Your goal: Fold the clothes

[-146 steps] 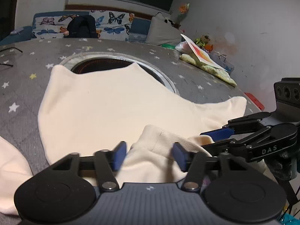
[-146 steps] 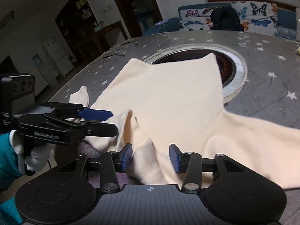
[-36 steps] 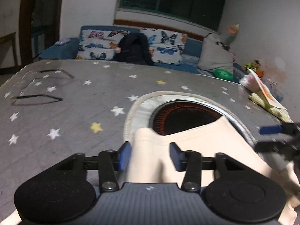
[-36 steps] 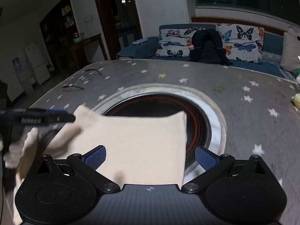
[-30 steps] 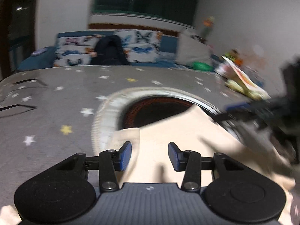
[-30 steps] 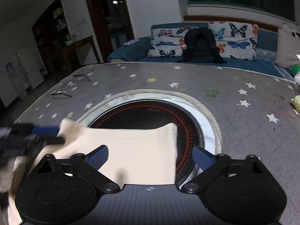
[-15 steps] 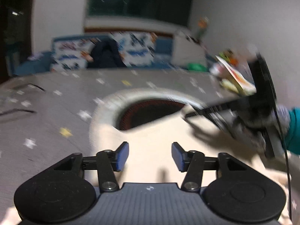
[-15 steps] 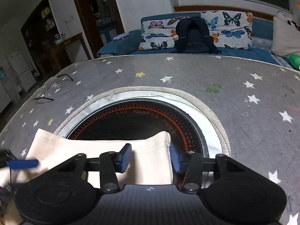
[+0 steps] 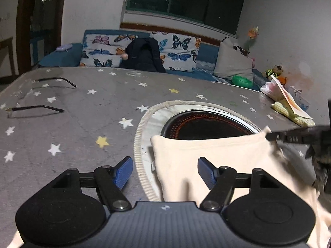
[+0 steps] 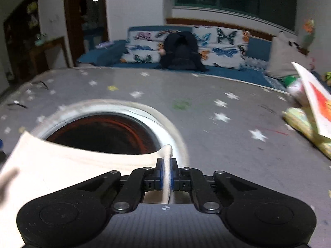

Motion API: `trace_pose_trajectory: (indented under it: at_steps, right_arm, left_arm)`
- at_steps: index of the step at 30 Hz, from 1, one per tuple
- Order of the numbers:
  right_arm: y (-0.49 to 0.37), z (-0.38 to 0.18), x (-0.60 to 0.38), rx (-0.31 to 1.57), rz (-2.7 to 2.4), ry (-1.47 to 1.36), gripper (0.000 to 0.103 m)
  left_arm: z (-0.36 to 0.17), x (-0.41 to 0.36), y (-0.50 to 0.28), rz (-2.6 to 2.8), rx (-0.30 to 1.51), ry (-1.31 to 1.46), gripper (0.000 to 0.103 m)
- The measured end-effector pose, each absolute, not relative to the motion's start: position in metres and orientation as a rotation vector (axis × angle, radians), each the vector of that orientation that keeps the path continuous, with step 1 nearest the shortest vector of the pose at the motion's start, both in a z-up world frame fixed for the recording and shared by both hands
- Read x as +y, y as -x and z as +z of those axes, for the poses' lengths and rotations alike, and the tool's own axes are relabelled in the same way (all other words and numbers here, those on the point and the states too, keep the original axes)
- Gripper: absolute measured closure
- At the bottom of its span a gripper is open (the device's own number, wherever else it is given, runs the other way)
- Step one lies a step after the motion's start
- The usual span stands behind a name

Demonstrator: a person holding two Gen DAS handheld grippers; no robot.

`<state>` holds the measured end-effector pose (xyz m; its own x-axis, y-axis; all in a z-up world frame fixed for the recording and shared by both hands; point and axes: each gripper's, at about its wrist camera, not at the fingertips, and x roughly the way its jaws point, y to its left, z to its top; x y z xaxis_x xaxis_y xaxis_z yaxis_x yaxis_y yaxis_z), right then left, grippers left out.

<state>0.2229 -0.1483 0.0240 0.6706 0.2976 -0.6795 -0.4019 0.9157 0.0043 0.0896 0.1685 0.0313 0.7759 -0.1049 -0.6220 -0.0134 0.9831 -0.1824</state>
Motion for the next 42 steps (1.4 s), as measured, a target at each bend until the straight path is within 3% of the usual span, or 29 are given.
trace_pose_trajectory:
  at_steps: [7, 11, 17, 23, 24, 26, 32, 35, 40, 42]
  right_arm:
    - [-0.230, 0.023, -0.146, 0.740, 0.405, 0.155, 0.087]
    - [-0.236, 0.024, -0.142, 0.735, 0.418, 0.155, 0.088]
    - [-0.246, 0.027, -0.134, 0.723, 0.435, 0.158, 0.095]
    - [-0.275, 0.033, -0.115, 0.690, 0.434, 0.152, 0.093]
    - [-0.280, 0.032, -0.113, 0.705, 0.438, 0.149, 0.090]
    - [-0.286, 0.031, -0.111, 0.726, 0.447, 0.144, 0.066]
    - [-0.249, 0.037, -0.116, 0.704, 0.522, 0.198, 0.055]
    - [-0.218, 0.041, -0.120, 0.696, 0.606, 0.208, 0.049]
    - [-0.163, 0.036, -0.123, 0.695, 0.730, 0.232, 0.034]
    - [-0.143, 0.032, -0.124, 0.686, 0.752, 0.259, 0.033]
  left_arm:
    - [0.019, 0.170, -0.125, -0.025, 0.746, 0.215, 0.050]
    - [0.012, 0.164, -0.136, -0.043, 0.753, 0.159, 0.098]
    - [0.016, 0.181, -0.152, 0.016, 0.712, 0.151, 0.098]
    - [0.016, 0.199, -0.181, 0.083, 0.713, 0.164, 0.097]
    - [0.015, 0.201, -0.183, 0.086, 0.719, 0.167, 0.092]
    - [0.014, 0.206, -0.184, 0.091, 0.721, 0.174, 0.084]
    - [0.023, 0.220, -0.158, 0.113, 0.696, 0.191, 0.072]
    - [0.032, 0.230, -0.133, 0.134, 0.668, 0.213, 0.061]
    - [0.045, 0.247, -0.070, 0.227, 0.621, 0.206, 0.049]
    - [0.046, 0.253, -0.042, 0.278, 0.610, 0.194, 0.047]
